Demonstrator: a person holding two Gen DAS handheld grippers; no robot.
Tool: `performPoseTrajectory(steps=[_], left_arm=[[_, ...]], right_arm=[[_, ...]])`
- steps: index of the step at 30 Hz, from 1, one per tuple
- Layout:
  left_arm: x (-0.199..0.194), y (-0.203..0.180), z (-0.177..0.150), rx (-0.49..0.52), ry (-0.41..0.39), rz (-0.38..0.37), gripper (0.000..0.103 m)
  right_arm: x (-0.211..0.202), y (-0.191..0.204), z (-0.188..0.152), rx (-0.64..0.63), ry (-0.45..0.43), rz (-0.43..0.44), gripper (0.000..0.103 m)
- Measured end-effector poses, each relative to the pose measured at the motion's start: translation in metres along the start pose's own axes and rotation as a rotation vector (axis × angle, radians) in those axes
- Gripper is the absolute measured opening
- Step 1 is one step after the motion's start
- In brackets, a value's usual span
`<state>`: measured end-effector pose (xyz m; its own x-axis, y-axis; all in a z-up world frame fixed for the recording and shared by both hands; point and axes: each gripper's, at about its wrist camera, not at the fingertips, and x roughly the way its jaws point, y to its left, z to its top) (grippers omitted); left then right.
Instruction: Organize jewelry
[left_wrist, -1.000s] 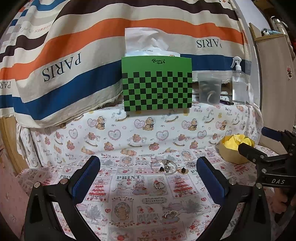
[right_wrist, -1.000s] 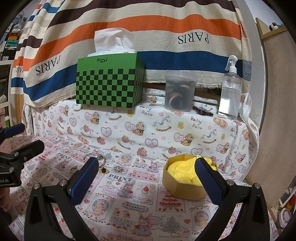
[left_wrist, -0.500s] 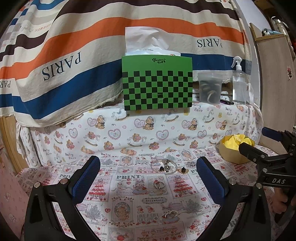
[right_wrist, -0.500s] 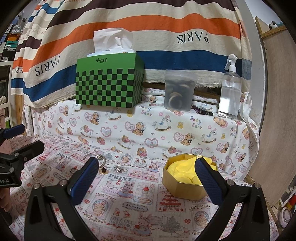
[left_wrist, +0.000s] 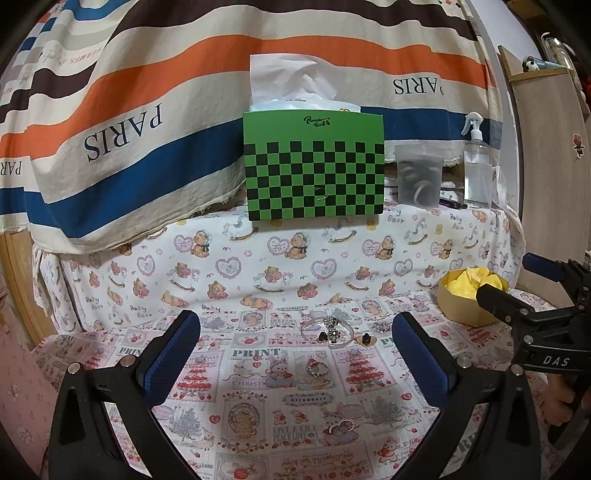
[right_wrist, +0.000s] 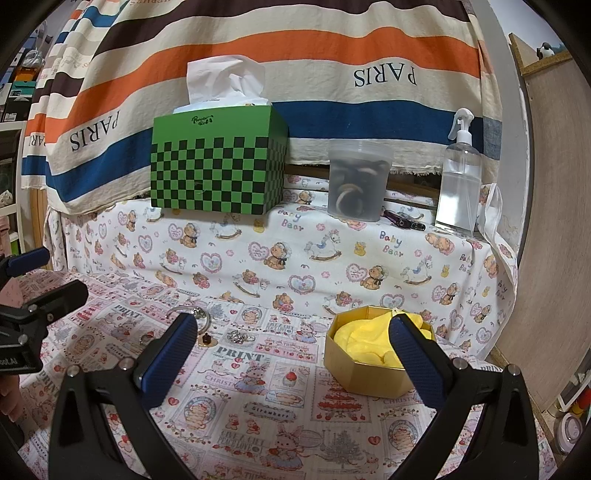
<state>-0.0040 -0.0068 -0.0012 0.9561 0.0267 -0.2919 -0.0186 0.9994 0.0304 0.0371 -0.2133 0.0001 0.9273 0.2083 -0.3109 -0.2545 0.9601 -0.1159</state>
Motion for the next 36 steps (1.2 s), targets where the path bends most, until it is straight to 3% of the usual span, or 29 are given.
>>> performPoseTrajectory(steps=[36], left_arm=[[0.0031,0.0072,0.0007,-0.015,0.018,0.013,0.103]], right_arm=[[0.0003,0.0000,0.0007,0.008,0.006,0.004,0.103]])
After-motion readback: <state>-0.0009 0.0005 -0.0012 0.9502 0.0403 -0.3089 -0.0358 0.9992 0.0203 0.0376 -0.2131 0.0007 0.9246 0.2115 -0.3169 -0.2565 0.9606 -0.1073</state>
